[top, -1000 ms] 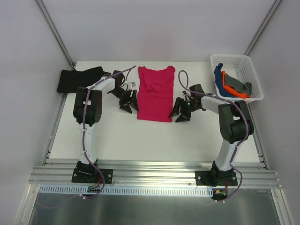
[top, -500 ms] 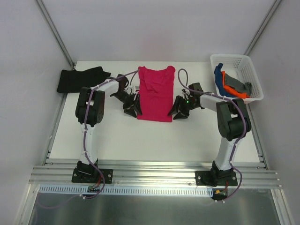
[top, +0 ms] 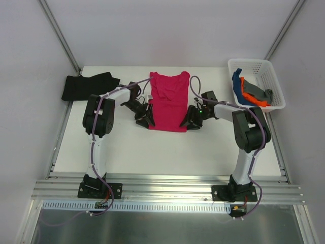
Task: Fold and stack the t-shirts
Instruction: Fold the tshirt
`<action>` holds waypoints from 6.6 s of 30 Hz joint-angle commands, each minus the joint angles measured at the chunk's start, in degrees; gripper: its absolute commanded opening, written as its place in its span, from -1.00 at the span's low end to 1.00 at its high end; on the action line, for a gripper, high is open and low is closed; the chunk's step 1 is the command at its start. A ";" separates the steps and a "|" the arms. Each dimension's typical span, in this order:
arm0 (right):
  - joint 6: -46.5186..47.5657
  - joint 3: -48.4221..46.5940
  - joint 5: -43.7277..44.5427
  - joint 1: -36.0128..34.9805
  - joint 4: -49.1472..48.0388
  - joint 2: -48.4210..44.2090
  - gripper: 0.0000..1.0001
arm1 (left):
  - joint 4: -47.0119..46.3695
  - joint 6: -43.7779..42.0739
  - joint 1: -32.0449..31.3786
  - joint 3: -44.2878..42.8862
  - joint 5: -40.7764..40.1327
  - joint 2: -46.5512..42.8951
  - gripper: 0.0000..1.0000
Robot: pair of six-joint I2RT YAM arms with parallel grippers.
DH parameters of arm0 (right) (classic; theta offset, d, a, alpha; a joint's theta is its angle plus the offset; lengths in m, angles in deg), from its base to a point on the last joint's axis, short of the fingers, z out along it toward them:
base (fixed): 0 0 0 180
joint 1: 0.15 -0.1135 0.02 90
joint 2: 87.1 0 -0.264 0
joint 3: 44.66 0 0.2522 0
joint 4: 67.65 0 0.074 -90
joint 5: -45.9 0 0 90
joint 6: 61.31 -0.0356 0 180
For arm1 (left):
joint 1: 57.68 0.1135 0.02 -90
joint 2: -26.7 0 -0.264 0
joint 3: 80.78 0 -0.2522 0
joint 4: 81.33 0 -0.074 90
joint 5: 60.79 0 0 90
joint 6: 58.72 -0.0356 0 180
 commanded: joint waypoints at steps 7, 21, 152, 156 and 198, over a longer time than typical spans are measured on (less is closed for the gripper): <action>0.38 2.54 1.69 -1.66 0.52 -0.12 -0.05 | -0.94 -0.15 -0.86 1.33 -1.18 -0.98 -0.13; 1.97 4.39 2.74 -1.84 0.70 -1.44 -0.23 | -1.03 0.11 -0.86 1.59 -0.83 -1.07 -0.28; 3.11 -29.10 0.19 -7.90 -1.59 15.43 0.68 | -7.70 -2.78 1.16 -55.79 -18.84 22.30 0.43; 3.72 -28.92 0.28 -8.52 -1.24 15.26 0.68 | -11.74 -2.52 1.51 -56.94 -18.23 23.36 0.46; -7.88 -46.67 -1.66 -0.44 -9.85 26.41 0.70 | -9.38 7.41 1.16 -20.73 -0.65 5.34 0.43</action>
